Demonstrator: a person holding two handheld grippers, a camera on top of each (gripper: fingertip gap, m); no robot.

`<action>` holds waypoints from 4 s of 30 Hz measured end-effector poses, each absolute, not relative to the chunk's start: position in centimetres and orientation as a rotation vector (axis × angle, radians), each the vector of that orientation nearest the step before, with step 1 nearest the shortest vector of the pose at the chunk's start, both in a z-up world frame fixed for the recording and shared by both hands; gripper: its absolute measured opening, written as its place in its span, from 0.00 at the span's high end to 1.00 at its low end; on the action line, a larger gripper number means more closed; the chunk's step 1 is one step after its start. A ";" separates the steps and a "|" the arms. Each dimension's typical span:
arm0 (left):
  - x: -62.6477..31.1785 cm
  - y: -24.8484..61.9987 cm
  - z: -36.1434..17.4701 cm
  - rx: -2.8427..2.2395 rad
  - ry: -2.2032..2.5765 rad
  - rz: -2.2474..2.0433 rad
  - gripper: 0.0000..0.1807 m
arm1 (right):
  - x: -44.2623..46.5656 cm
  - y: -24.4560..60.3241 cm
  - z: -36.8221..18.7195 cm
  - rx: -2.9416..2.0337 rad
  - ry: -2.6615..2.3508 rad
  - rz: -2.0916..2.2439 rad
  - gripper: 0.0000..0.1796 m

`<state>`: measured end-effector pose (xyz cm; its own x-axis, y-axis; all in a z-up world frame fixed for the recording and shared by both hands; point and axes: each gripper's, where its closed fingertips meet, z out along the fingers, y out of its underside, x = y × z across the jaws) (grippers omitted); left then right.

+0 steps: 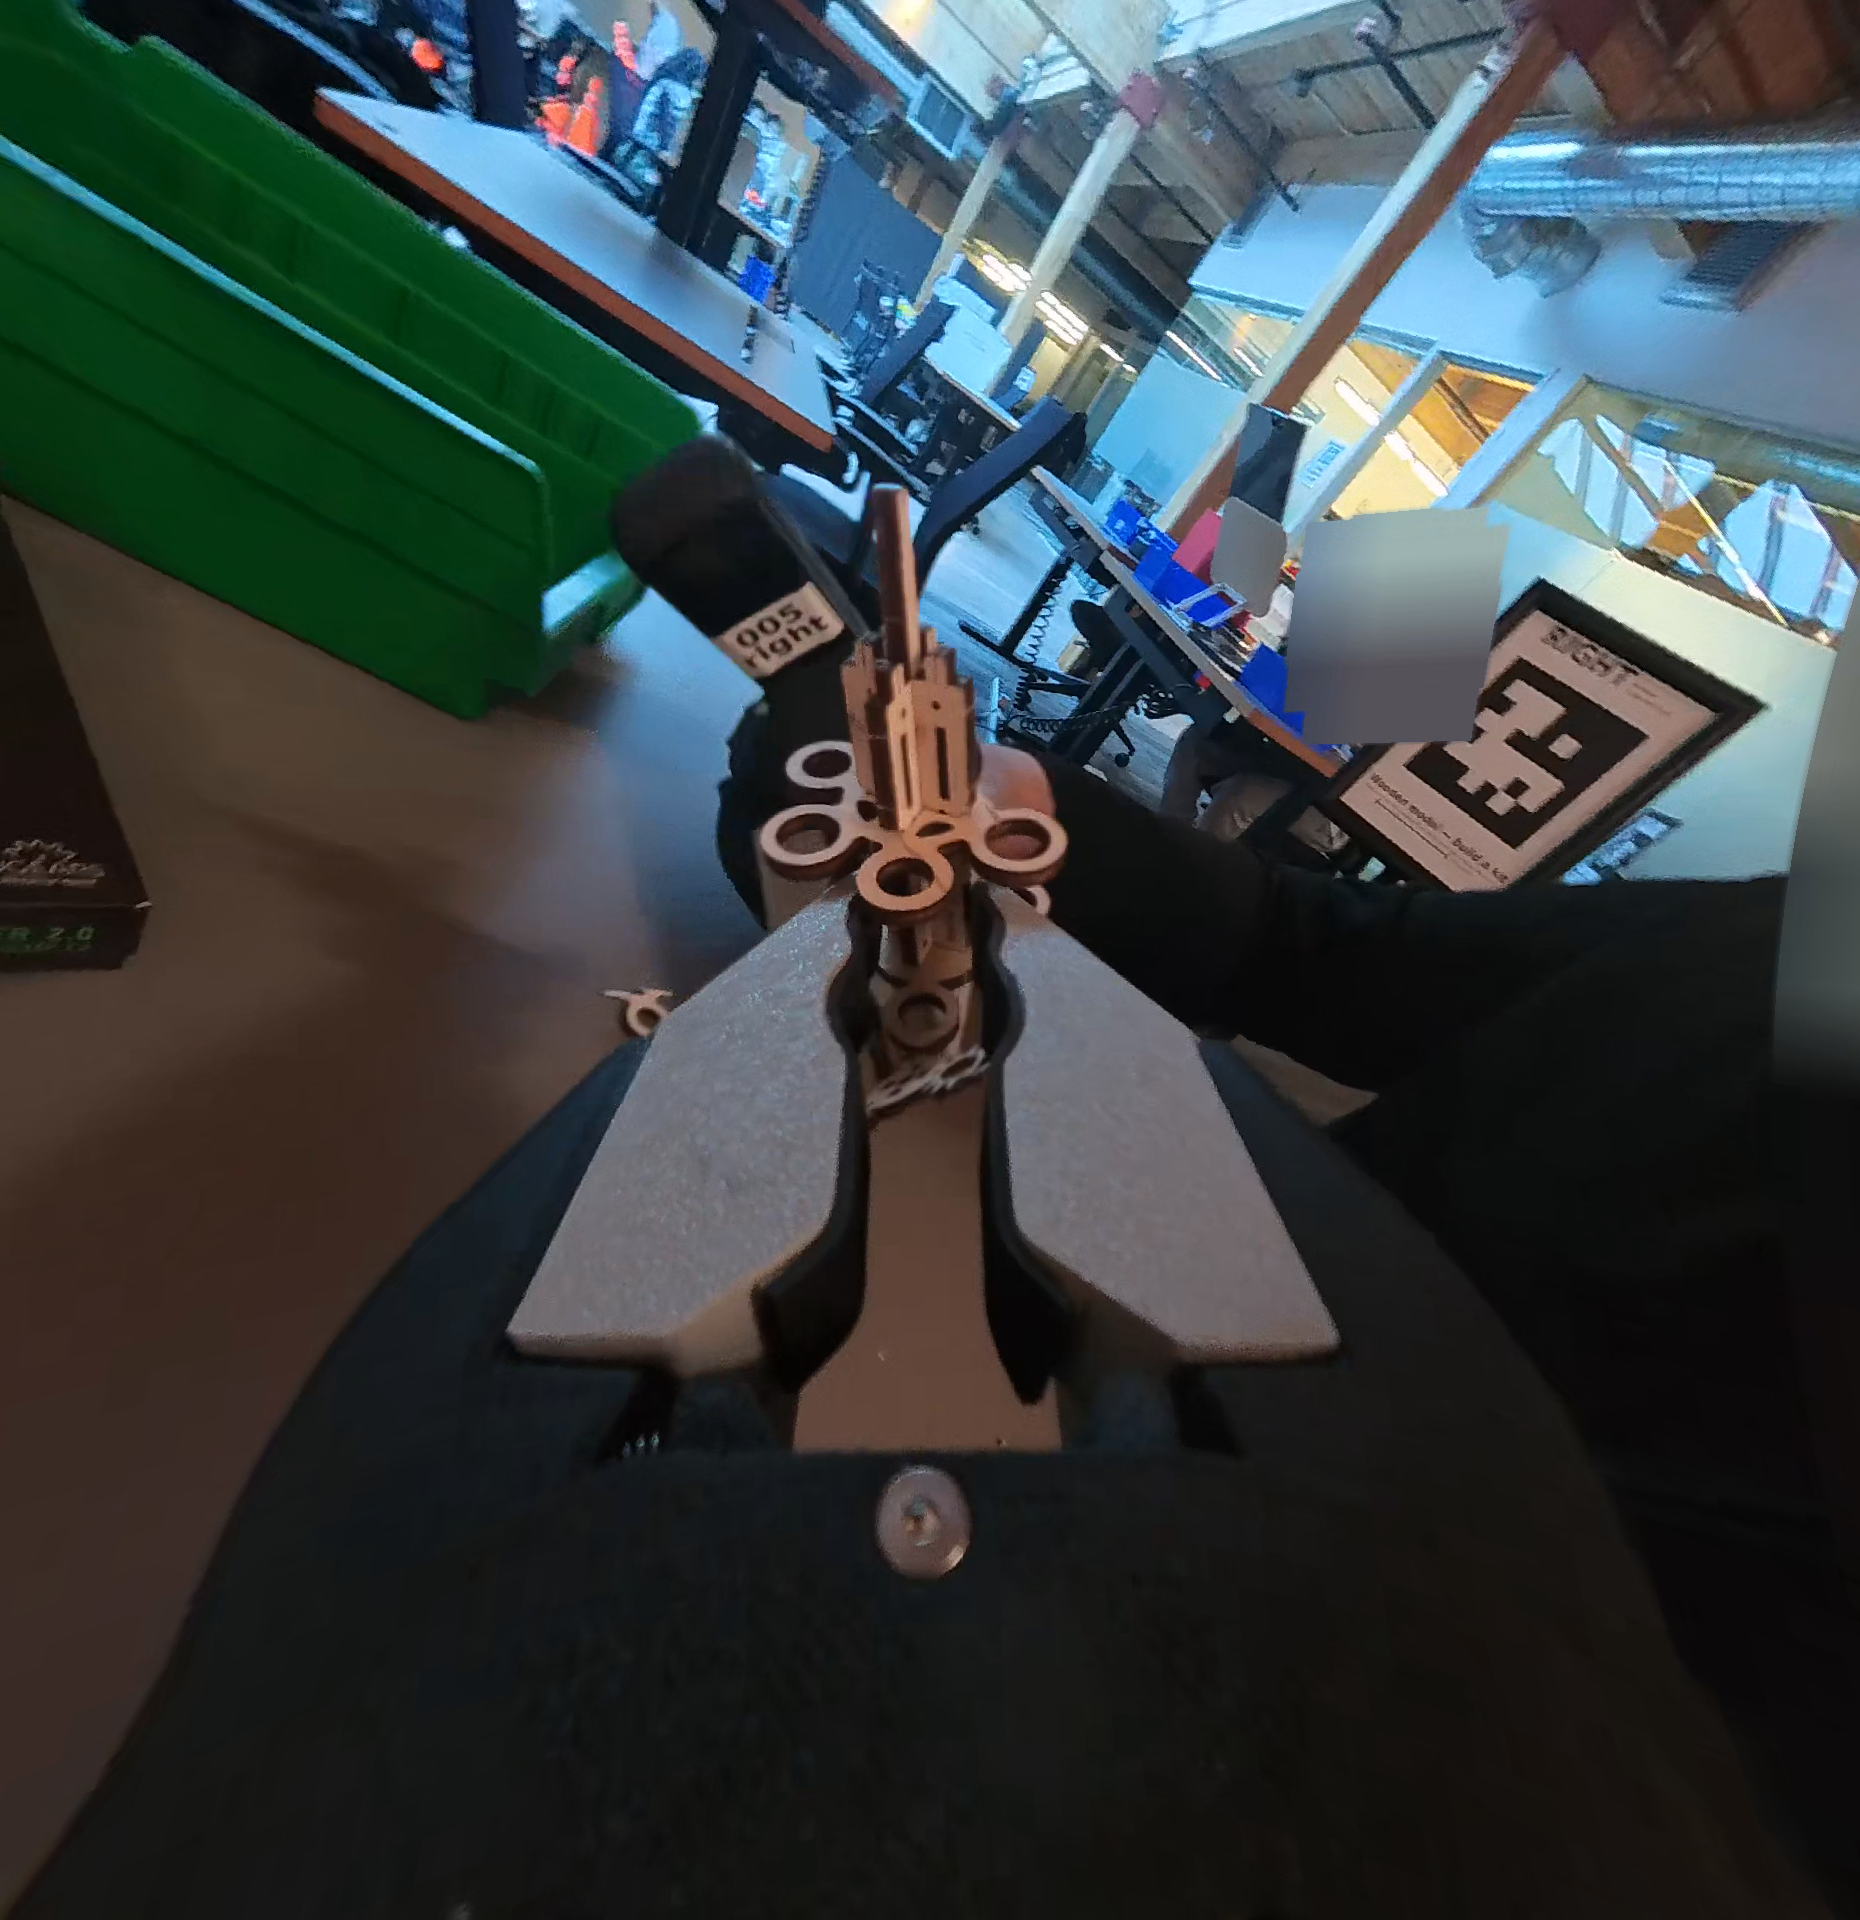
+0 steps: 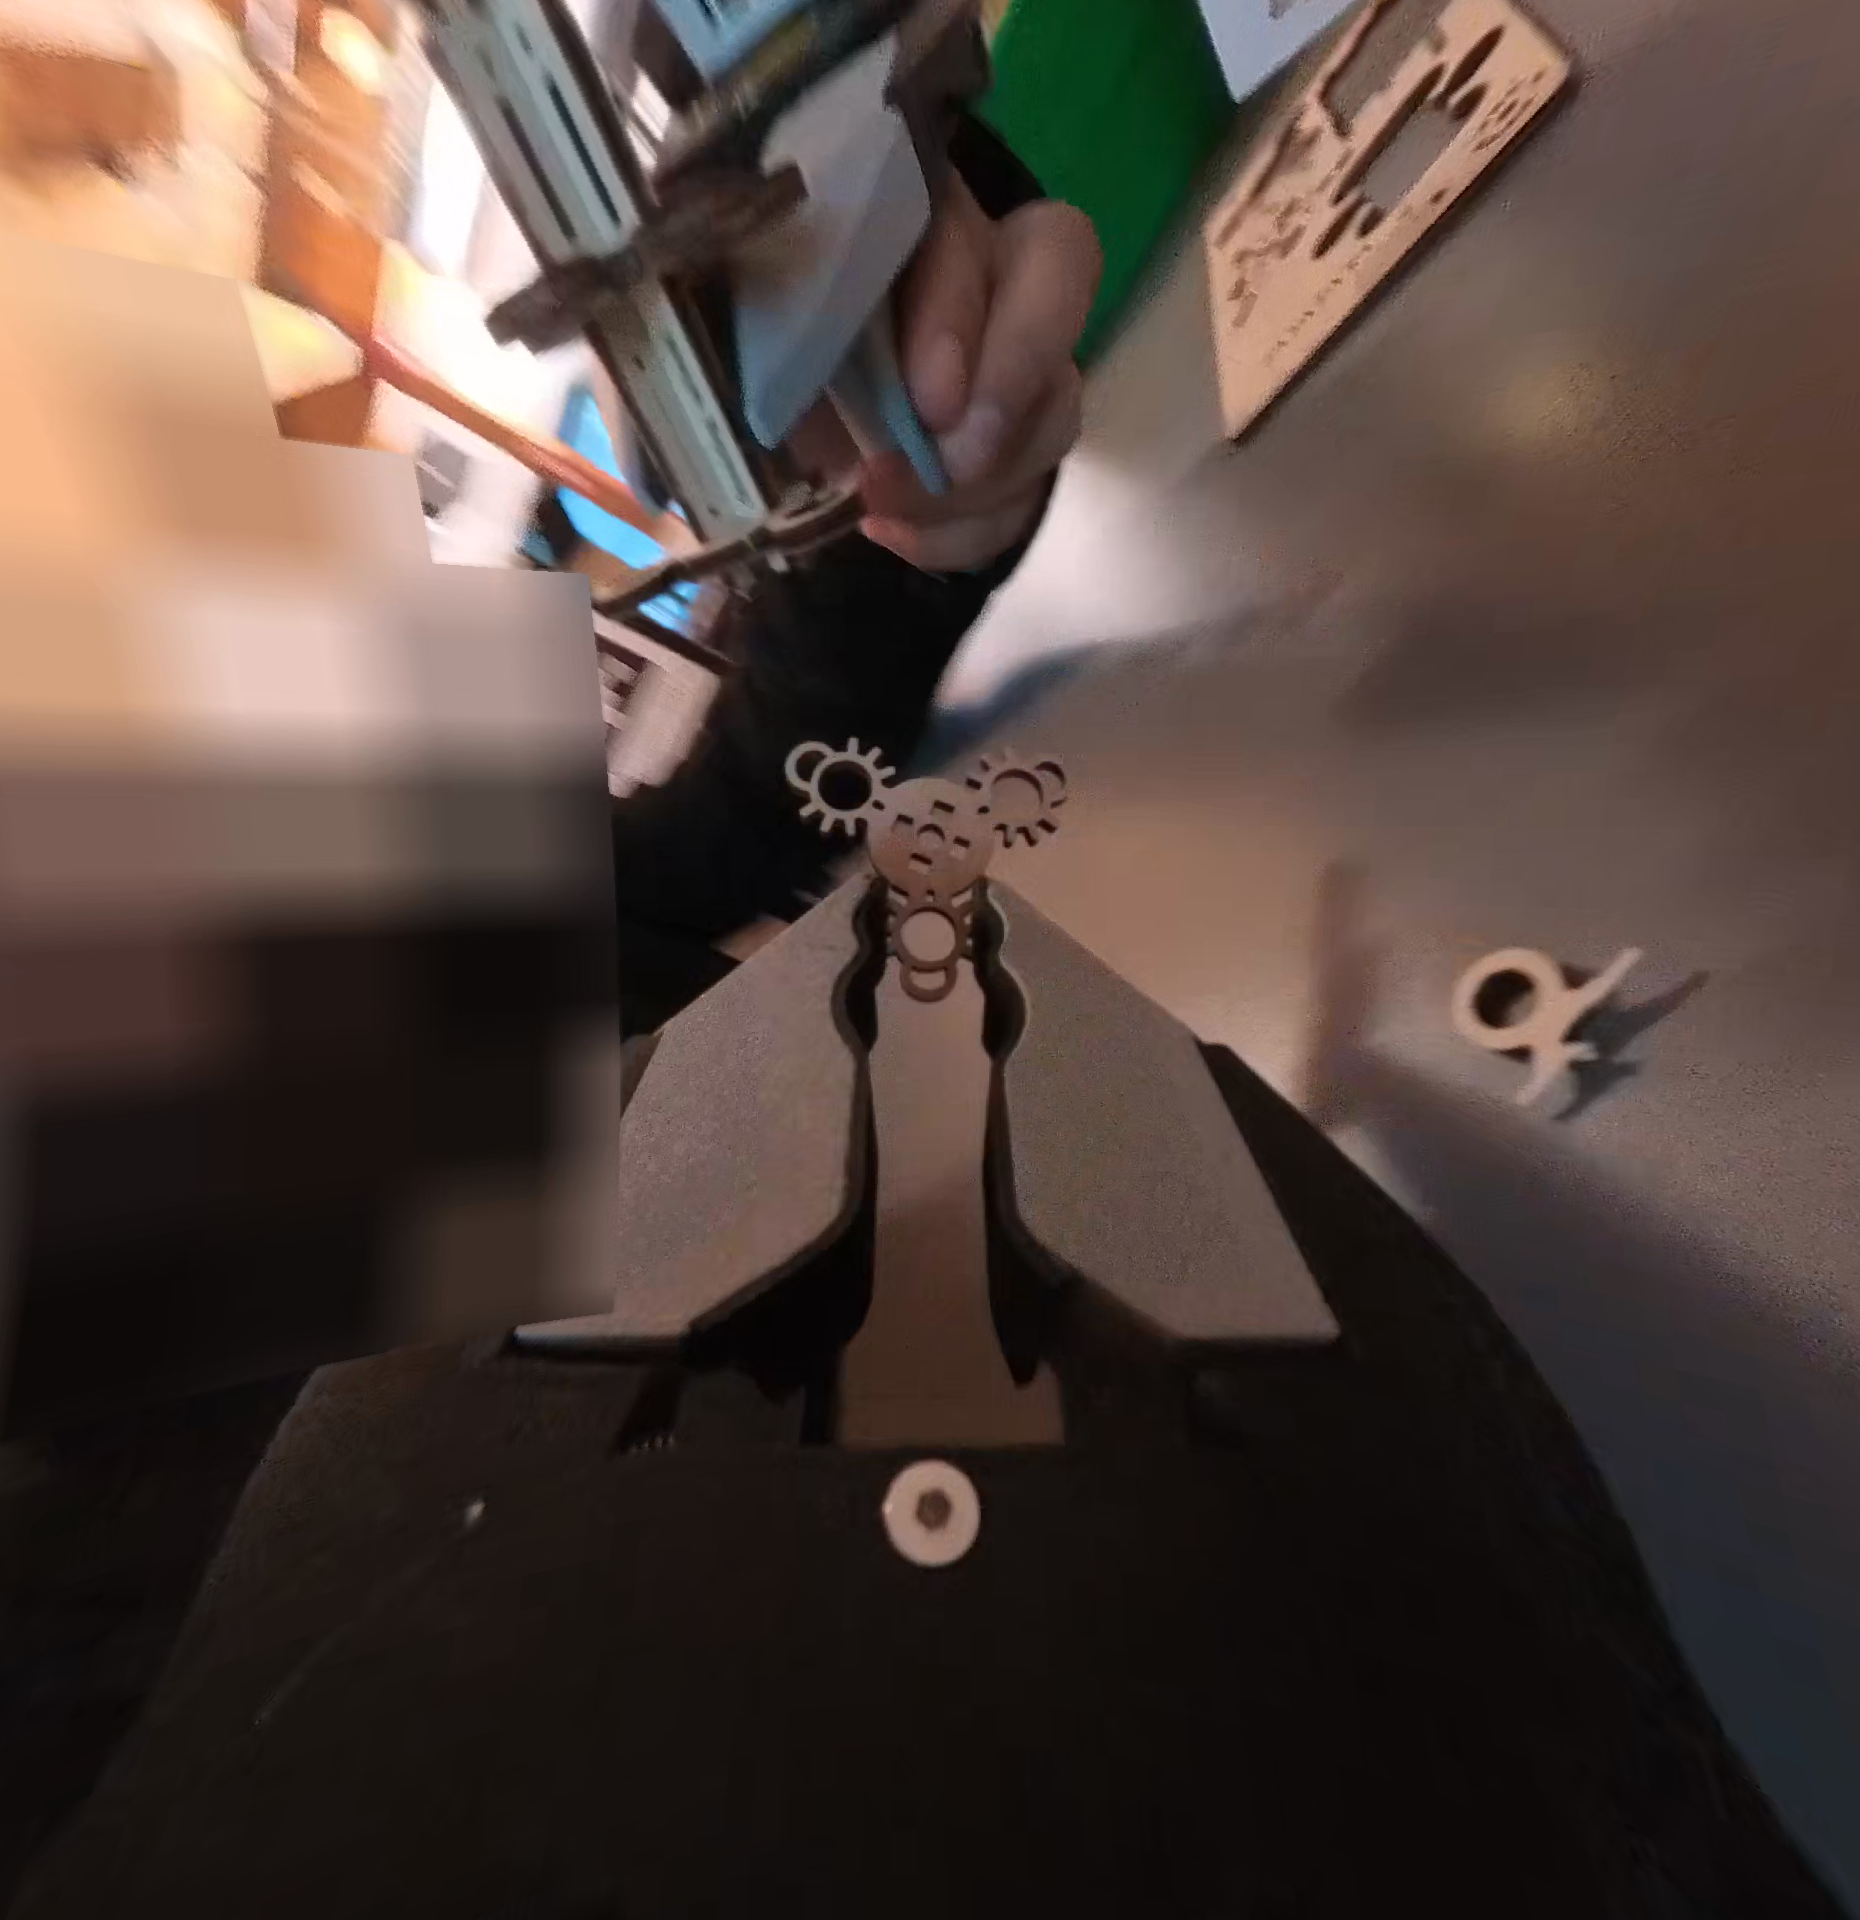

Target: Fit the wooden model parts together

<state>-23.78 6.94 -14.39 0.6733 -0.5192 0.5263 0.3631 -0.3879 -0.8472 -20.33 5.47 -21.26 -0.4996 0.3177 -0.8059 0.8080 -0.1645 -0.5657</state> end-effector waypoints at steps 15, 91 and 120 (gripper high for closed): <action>-20.4 5.4 -17.1 -1.725 0.532 -0.705 0.92 | -19.4 4.6 -26.6 0.926 3.053 -1.237 0.93; -22.8 3.1 -22.5 -2.142 0.344 -0.494 0.88 | -22.0 5.1 -20.7 1.470 2.560 -1.683 0.91; -22.8 3.3 -22.6 -2.149 0.348 -0.459 0.91 | -21.7 4.1 -21.0 1.483 2.922 -1.435 0.91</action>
<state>-22.76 3.28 -22.58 0.8922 -0.4067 0.1965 -0.0791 -0.5691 -0.8184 -21.66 4.05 -21.03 -0.5790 0.8148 0.0276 0.4761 0.3655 -0.7998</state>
